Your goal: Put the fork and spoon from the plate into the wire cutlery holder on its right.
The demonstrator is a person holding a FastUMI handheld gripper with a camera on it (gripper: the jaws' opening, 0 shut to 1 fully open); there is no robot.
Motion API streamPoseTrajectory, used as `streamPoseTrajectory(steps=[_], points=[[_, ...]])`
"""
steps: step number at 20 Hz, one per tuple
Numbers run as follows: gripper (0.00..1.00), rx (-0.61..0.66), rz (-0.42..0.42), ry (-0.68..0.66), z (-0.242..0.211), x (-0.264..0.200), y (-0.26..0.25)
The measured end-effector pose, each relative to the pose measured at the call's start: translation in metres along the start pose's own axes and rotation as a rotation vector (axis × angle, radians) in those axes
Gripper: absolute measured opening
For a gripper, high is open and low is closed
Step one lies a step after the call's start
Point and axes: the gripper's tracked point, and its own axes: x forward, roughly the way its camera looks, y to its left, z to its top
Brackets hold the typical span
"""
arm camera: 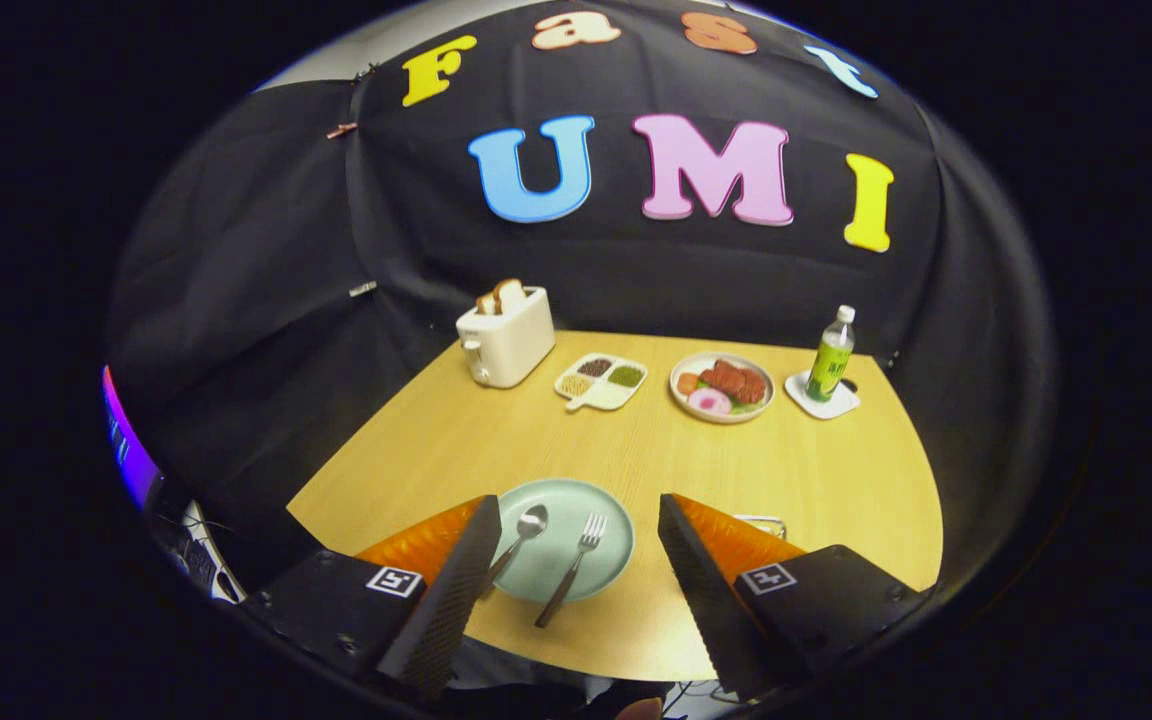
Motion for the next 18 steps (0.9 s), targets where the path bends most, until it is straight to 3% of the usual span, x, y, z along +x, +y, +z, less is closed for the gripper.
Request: streamPoseTrajectory(steps=[10,16,18], points=[[0.95,0.003,-0.015,0.341,-0.11,0.099,0.012],[0.79,0.013,-0.081,0.47,-0.148,0.134,0.001],[0.67,0.002,-0.122,0.507,-0.157,0.142,-0.007]])
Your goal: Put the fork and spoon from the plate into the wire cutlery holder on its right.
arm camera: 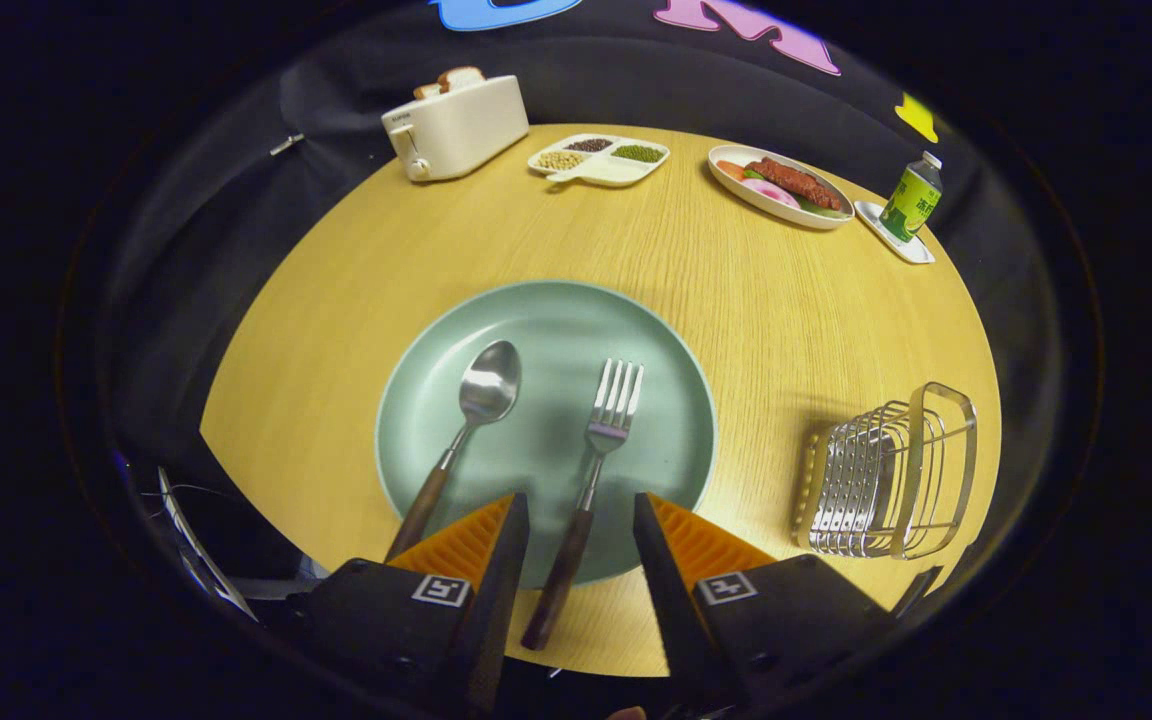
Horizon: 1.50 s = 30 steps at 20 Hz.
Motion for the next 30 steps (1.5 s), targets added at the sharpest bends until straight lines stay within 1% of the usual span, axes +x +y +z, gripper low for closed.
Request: streamPoseTrajectory(steps=[3,5,6,7,8,10,13,16,19,24,27,30], points=[[0.38,0.025,-0.034,0.046,-0.004,0.011,-0.004],[0.25,0.059,-0.045,0.088,-0.009,0.016,-0.004],[0.18,0.066,-0.048,0.083,-0.006,0.016,-0.005],[0.13,0.052,-0.043,0.1,-0.006,0.017,-0.005],[0.13,0.04,-0.037,0.099,-0.004,0.018,-0.005],[0.08,0.052,-0.018,0.075,0.0,0.013,-0.004],[0.08,0.076,0.034,0.022,0.015,-0.005,-0.001],[0.08,0.058,0.083,-0.036,0.03,-0.042,-0.008],[0.08,0.015,0.116,-0.041,0.029,-0.087,-0.034],[0.08,-0.064,0.108,0.077,0.01,-0.136,-0.111],[0.08,-0.118,0.075,0.199,-0.007,-0.148,-0.152],[0.08,-0.194,0.049,0.345,-0.029,-0.151,-0.178]])
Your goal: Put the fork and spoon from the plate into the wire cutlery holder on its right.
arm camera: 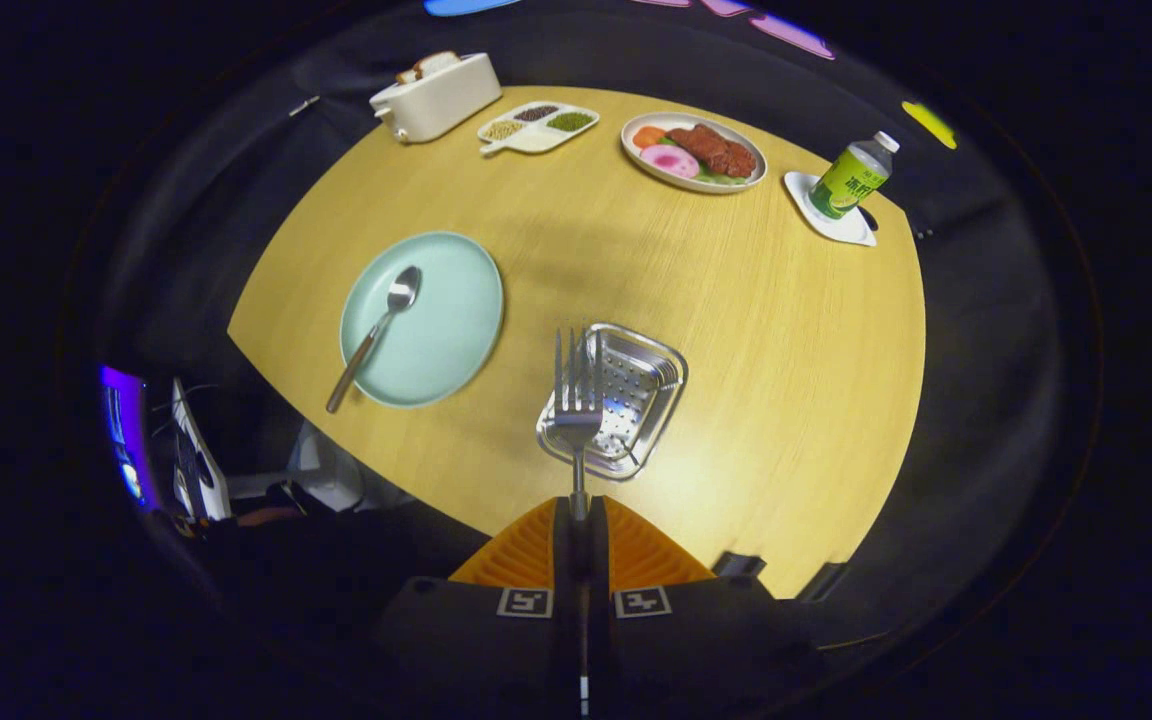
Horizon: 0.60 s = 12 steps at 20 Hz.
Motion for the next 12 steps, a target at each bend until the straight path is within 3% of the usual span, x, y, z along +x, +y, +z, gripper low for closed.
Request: streamPoseTrajectory(steps=[3,7,12], points=[[0.08,-0.047,-0.04,0.126,-0.01,0.013,-0.017],[0.08,-0.066,-0.03,0.254,-0.009,0.021,-0.017],[0.15,-0.076,-0.038,0.279,-0.001,0.028,-0.016]])
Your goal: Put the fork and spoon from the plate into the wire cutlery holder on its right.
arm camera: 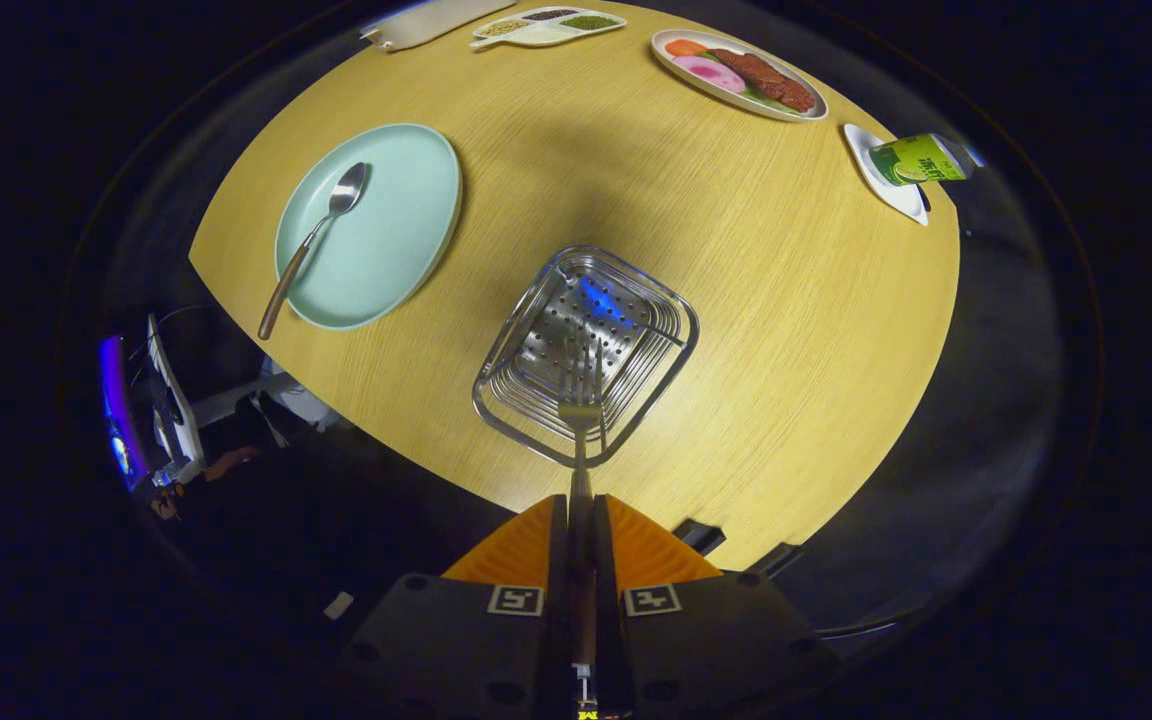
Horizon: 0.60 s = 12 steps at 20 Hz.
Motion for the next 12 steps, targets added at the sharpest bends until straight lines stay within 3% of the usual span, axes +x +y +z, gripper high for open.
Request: streamPoseTrajectory(steps=[2,5,10,11,12], points=[[0.18,-0.005,-0.004,-0.018,0.002,-0.002,0.0],[0.38,0.012,-0.013,-0.115,0.012,-0.01,0.0],[0.65,0.11,-0.013,-0.461,0.042,-0.048,0.015],[0.77,0.12,-0.026,-0.541,0.048,-0.058,0.019],[0.82,0.129,-0.037,-0.616,0.055,-0.067,0.026]])
